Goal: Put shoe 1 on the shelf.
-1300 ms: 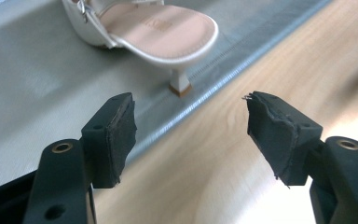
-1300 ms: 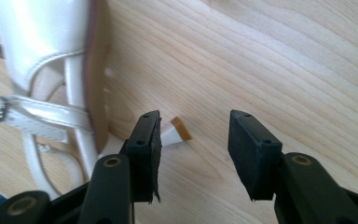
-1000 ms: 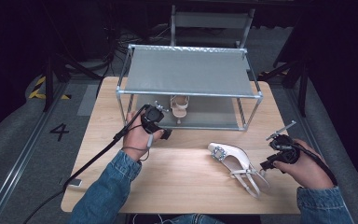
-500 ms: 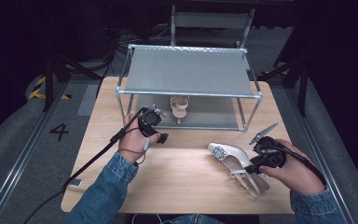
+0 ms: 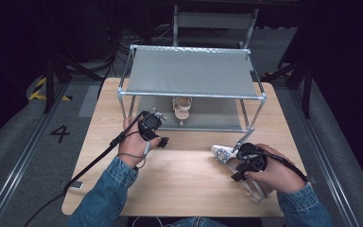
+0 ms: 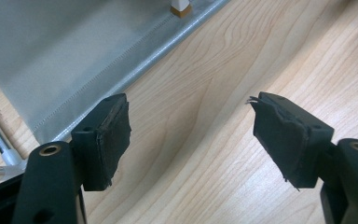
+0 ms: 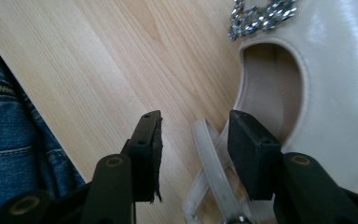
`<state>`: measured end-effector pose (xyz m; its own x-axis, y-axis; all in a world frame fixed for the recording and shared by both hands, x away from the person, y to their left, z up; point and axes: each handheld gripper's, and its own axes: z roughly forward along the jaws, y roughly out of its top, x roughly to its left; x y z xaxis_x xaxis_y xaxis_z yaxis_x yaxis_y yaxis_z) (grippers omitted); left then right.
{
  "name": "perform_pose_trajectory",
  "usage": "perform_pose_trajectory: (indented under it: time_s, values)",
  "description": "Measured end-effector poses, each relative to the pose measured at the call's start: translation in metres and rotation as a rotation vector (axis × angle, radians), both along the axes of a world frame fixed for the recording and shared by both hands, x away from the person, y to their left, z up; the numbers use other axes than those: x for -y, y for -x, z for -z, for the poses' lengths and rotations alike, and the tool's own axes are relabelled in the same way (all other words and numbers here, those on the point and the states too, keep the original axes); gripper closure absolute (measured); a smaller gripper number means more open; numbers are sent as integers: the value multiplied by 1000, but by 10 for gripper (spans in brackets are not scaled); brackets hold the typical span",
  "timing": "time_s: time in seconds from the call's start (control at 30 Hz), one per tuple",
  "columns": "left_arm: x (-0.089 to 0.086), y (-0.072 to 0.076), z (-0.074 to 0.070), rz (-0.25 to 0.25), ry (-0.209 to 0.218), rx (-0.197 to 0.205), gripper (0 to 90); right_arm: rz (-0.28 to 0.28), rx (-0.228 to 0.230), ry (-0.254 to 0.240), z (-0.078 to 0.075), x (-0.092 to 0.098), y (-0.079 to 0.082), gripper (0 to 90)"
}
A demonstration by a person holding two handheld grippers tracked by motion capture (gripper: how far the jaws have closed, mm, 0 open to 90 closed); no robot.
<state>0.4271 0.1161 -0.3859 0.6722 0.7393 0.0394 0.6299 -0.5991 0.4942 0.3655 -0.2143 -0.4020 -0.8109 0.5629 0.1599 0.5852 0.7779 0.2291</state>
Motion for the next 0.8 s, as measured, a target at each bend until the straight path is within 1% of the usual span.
perform_pose_trajectory:
  time_s: [0.03,0.07,0.1,0.13,0.2,0.27,0.37,0.43,0.5,0.57,0.6,0.73,0.8]
  values:
    - [0,0,0,4,-2,0,278,-3,1,17,4,-1,-1,562]
    - [0,0,1,0,-1,-1,278,-7,-14,22,7,-2,-2,566]
    - [-1,0,1,-2,-2,-3,277,-6,-16,21,9,-3,-3,572]
    - [-1,0,2,-4,-2,-4,278,-17,-26,32,12,-4,-3,598]
    - [-1,-1,1,-1,-4,-3,278,-41,-20,75,14,-6,-3,670]
    - [-1,-1,2,0,0,-1,278,-44,-19,99,14,-5,-3,745]
    - [0,-2,3,2,-1,-7,277,-41,3,112,9,-4,-1,810]
    - [1,-2,5,10,-3,-3,273,-41,13,107,6,-3,-1,817]
    - [2,-3,5,16,-3,-6,273,-29,24,105,3,-1,1,818]
    - [2,-3,5,15,-3,-8,272,-33,32,99,0,0,2,817]
    - [2,-3,6,16,-2,-7,272,-39,44,101,-2,1,3,817]
    - [2,-4,7,17,-8,-10,267,-26,65,92,-11,6,6,815]
    - [2,-4,8,19,-8,-14,264,-20,75,78,-14,10,7,815]
